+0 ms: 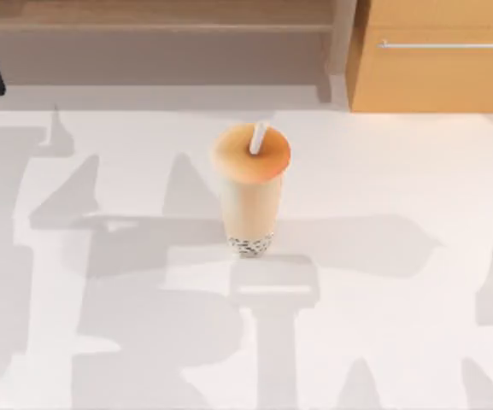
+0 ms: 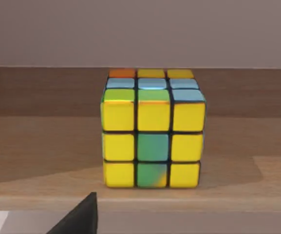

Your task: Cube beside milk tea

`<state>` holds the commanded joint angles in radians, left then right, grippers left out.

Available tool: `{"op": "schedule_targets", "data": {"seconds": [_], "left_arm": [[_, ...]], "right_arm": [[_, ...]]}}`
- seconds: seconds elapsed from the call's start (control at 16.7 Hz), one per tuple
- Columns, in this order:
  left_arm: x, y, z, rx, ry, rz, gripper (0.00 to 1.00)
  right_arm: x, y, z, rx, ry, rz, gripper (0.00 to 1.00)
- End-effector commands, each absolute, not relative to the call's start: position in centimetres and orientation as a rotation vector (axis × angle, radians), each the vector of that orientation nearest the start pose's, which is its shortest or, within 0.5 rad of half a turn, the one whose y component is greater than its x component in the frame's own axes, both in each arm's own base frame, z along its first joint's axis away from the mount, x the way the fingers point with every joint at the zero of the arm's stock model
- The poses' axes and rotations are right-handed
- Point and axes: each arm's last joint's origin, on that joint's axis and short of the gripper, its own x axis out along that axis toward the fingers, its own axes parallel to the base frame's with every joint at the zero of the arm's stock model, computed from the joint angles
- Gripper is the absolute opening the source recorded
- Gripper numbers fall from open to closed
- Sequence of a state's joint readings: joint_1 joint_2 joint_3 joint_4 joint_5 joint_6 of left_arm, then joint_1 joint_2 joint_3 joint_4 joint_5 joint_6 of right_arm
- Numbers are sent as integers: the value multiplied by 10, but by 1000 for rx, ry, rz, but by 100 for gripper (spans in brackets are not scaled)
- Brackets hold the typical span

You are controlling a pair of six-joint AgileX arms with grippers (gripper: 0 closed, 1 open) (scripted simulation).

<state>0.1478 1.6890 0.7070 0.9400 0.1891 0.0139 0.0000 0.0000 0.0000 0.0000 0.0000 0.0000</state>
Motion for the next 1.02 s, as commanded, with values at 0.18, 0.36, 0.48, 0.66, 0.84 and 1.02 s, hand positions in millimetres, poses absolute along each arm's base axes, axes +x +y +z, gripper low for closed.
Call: {"op": "schedule_targets", "data": {"seconds": [0.18, 0.36, 0.48, 0.66, 0.84, 1.02], "left_arm": [[371, 59, 163, -5, 21, -22, 100], [388, 66, 150, -1, 3, -20, 100], [390, 67, 148, 0, 0, -20, 100], [390, 67, 148, 0, 0, -20, 100], [392, 63, 150, 0, 1, -21, 100], [406, 57, 156, 3, -4, -21, 100]], "right_arm": [[106, -1, 160, 0, 0, 0, 100], [106, -1, 160, 0, 0, 0, 100], [106, -1, 160, 0, 0, 0, 100], [106, -1, 160, 0, 0, 0, 100], [106, -1, 160, 0, 0, 0, 100], [106, -1, 160, 0, 0, 0, 100]]}}
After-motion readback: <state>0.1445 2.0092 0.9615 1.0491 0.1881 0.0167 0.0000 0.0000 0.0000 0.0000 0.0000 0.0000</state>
